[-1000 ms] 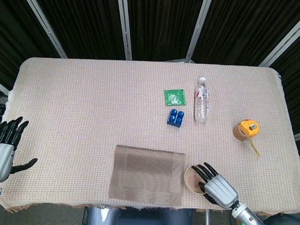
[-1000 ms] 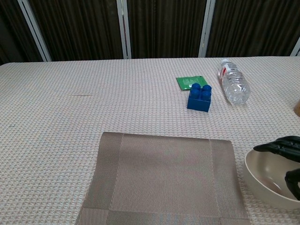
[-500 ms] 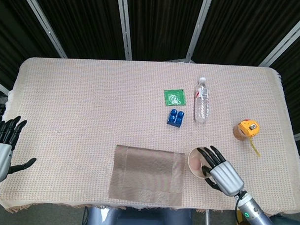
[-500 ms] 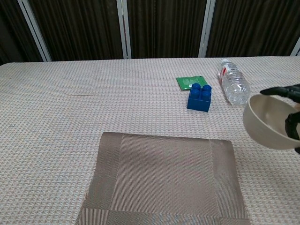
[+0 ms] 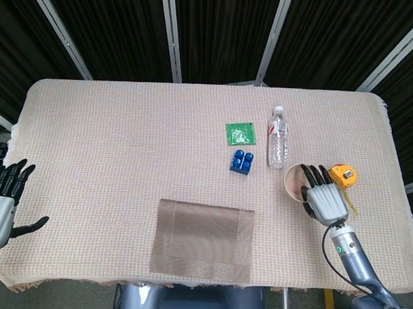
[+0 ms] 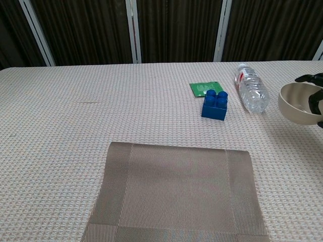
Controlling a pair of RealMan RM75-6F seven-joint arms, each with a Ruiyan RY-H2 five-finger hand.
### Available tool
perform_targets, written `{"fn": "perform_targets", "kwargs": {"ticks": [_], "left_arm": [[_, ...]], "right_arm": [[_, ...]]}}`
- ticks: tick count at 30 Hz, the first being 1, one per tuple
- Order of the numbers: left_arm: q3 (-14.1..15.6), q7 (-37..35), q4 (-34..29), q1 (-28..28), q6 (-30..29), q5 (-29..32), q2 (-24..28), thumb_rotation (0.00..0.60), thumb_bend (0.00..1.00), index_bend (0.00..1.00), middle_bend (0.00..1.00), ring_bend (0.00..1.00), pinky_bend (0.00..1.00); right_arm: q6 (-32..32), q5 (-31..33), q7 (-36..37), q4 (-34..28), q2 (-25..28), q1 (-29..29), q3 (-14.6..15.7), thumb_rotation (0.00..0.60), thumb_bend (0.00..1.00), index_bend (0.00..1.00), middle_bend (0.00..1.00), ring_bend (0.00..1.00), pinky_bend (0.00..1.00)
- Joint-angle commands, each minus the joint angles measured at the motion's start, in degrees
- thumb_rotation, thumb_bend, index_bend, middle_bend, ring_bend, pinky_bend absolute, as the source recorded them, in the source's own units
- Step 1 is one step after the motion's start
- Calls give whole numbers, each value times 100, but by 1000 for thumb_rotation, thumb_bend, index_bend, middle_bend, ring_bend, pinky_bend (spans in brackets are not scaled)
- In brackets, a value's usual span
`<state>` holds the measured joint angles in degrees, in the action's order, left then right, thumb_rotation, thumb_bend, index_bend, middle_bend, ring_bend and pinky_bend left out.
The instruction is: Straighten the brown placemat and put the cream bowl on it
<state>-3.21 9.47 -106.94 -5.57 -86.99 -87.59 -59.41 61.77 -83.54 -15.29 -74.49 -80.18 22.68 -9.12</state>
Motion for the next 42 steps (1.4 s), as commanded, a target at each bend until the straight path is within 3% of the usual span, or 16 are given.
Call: {"fn": "perform_targets", "kwargs": {"ticks": [1,3,4,6,7,9,12,19,26,29,35,40,42], "left_arm": [[-2,13,1,-8,18,15,-9,600,0,0,0,0,0],[3,35,-4,-12,28,15,-19,600,0,0,0,0,0],[5,45,-7,-14,32,13,-23,600,0,0,0,0,0],[9,64,-10,-17,41,14,-31,600,0,0,0,0,0],[11,69,-12,-17,44,17,-34,600,0,0,0,0,0],[10,76,-14,-19,50,25,-38,600,0,0,0,0,0],[7,63,-15,-16,46,35,-34,600,0,0,0,0,0],[31,-14,-36,10,-1,-31,5,600,0,0,0,0,0],[148,0,36,-24,62,-297,-68,600,0,0,0,0,0],[301,-215,215,-131,174,-740,-254,600,0,0,0,0,0],[614,-526,926,-423,517,-1555,-790,600,0,42,0,0,0],[804,-310,1572,-839,1082,-2150,-1372,600,3,191,0,0,0],[851,-151,1792,-986,1243,-2380,-1580,600,54,242,0,0,0]], "right_arm": [[-140,160,-19,213,-149,66,-3,600,455,810,0,0,0],[-161,202,-3,322,-210,87,14,600,448,781,0,0,0],[-168,220,-1,366,-233,96,18,600,440,685,0,0,0],[-198,259,19,433,-265,109,34,600,307,266,0,0,0],[-214,271,41,456,-270,114,46,600,222,171,0,0,0],[-225,287,130,467,-259,113,73,600,24,158,0,0,0],[-125,271,283,345,-167,56,109,600,0,27,0,0,0],[639,4,559,-396,328,-363,277,600,0,9,0,0,0],[2144,-860,1501,-1434,1140,-1052,565,600,0,9,0,0,0],[2742,-1087,1732,-1695,1308,-1338,630,600,0,9,0,0,0],[3364,-1266,1622,-1711,1291,-1612,597,600,0,9,0,0,0],[3333,-1119,1657,-1426,1218,-1610,508,600,0,9,0,0,0],[3282,-1064,1749,-1362,1218,-1598,495,600,0,10,0,0,0]]}}
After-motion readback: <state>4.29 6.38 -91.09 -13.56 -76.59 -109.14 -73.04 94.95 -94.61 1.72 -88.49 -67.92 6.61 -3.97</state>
